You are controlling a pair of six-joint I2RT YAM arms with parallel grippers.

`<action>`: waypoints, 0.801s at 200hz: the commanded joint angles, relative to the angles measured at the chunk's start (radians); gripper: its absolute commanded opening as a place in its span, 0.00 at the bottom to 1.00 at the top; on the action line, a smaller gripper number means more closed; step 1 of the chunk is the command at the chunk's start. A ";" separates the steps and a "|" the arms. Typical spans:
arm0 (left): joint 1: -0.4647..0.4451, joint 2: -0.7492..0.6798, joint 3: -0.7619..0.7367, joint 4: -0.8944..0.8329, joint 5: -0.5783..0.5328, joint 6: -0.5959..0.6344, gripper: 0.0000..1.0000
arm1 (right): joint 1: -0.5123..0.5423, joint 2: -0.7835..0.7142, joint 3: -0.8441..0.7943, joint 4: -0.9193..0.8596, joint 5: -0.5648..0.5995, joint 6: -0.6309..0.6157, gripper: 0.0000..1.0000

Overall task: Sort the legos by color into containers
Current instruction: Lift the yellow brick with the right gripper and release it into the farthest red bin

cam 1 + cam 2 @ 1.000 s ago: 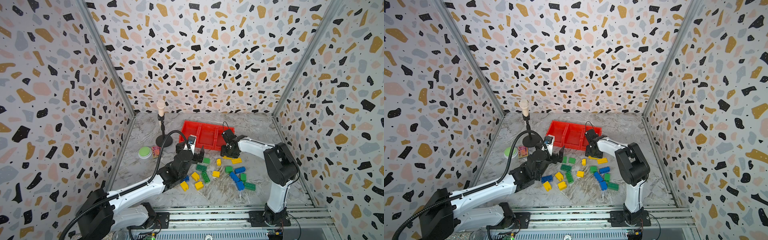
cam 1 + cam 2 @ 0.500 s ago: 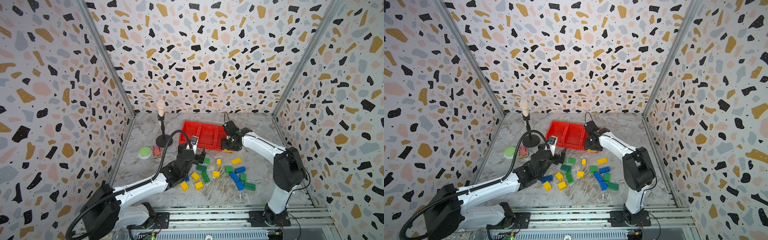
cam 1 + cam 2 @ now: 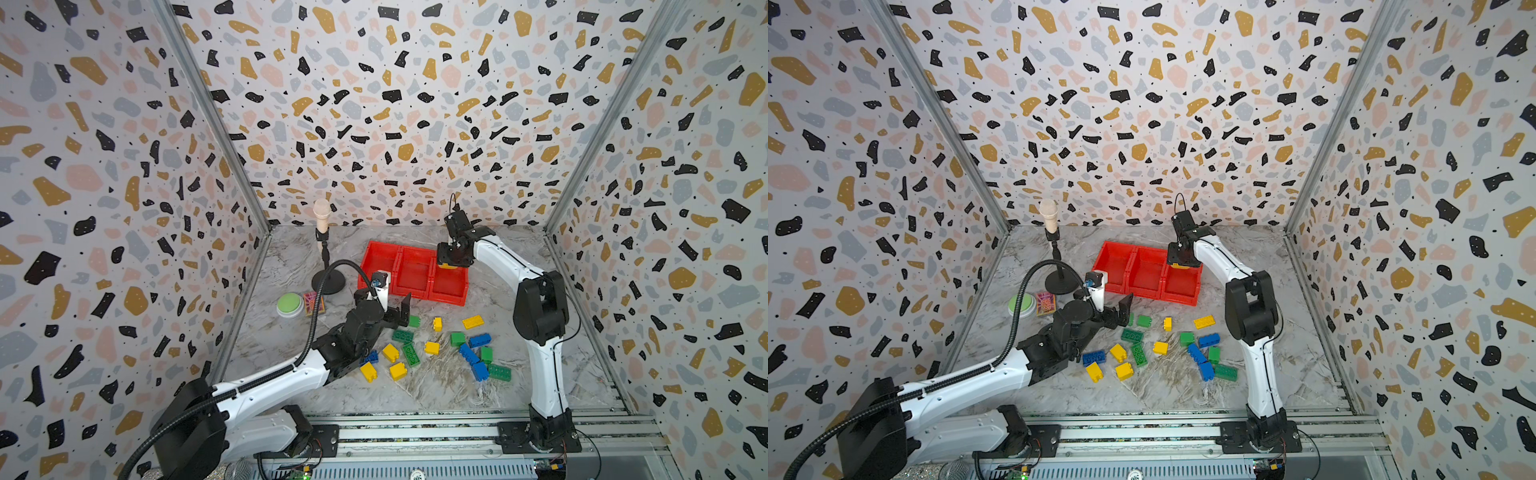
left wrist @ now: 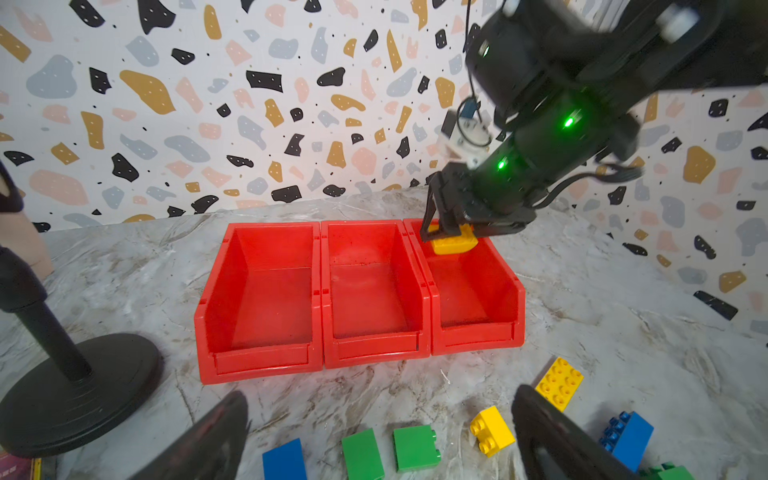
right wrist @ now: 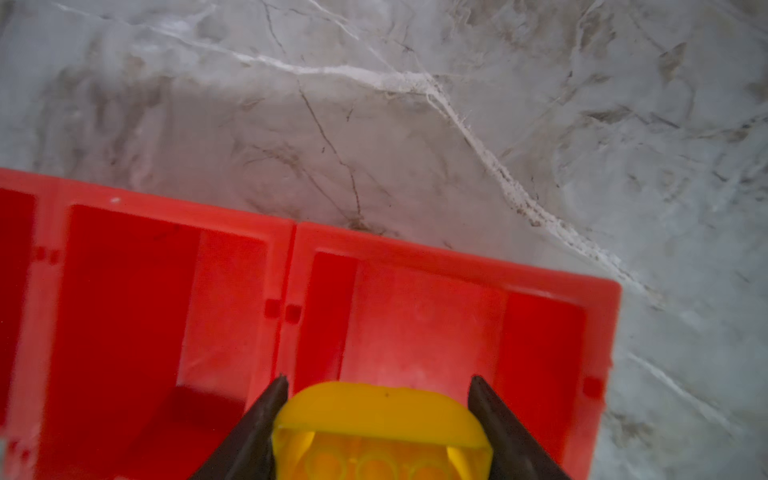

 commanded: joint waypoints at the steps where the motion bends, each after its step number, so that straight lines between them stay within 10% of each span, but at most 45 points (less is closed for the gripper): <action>1: -0.006 -0.052 -0.032 -0.033 -0.058 -0.062 1.00 | -0.016 0.026 0.099 -0.073 -0.023 -0.032 0.70; 160: -0.008 0.011 0.022 0.054 -0.115 -0.019 1.00 | -0.202 0.188 0.268 -0.034 -0.162 -0.083 0.80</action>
